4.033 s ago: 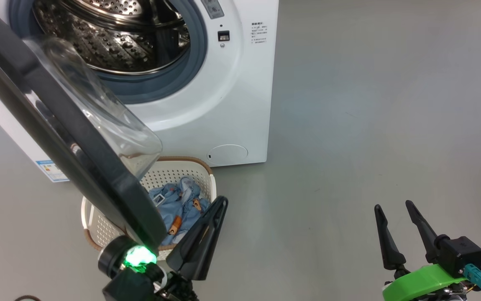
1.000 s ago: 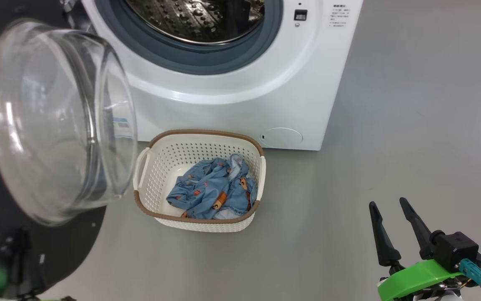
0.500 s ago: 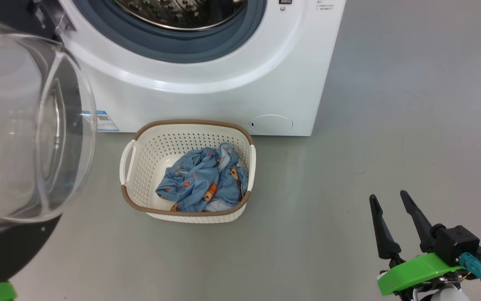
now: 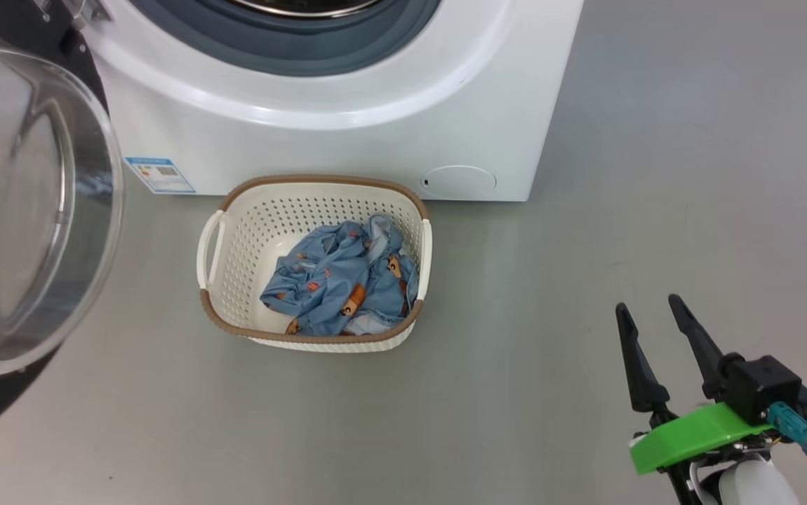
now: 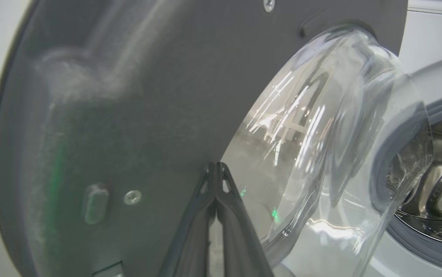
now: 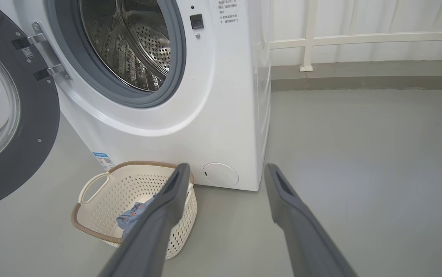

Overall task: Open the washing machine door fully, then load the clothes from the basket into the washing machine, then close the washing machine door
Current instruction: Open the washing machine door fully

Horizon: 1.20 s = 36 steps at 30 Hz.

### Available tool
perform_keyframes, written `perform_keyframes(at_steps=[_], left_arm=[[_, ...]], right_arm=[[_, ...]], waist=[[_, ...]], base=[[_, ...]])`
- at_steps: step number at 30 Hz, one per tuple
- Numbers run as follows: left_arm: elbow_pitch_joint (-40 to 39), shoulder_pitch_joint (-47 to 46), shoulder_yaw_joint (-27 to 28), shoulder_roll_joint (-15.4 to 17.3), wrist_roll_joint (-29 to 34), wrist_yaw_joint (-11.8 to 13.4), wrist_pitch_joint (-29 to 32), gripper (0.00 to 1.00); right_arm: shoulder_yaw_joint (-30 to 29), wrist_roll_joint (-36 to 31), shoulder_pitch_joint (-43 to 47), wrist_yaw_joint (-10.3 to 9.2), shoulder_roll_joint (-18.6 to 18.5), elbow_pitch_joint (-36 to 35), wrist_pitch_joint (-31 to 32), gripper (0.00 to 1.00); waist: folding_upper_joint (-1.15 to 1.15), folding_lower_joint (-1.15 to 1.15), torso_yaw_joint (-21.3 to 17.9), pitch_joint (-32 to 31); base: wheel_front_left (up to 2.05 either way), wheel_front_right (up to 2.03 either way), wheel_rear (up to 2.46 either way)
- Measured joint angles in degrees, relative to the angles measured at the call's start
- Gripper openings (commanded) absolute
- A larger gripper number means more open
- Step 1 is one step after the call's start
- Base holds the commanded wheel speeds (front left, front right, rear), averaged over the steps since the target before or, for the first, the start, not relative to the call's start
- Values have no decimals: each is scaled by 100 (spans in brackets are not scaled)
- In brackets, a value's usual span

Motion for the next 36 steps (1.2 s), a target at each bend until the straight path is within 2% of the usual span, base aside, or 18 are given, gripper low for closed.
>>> perform_keyframes(at_steps=[6,11,21,26,36], left_arm=[[371,-454,370,287,29,-51,-1,0],[616,-717,586,398,126,-110,-1,0],[749,-978,876,433,480,-263,-1,0],[570,-970,927,393,608,-360,-1,0],[-391,-437,558,-92,858,-500,-9,0]], right_arm=[[8,-19,-38,0,-7,-4,0,100],[-4,-54,-43,0,-8,-3,0,100],[-3,-54,-141,0,-12,13,0,100],[-3,-37,-141,0,-12,31,0,100],[18,49,-122,0,-12,74,0,100]], waist=[[0,0,-22,107],[0,0,-37,187],[0,0,-63,211],[0,0,-63,130],[0,0,-27,-160]], base=[[0,0,0],[0,0,0],[0,0,0],[0,0,0],[0,0,0]])
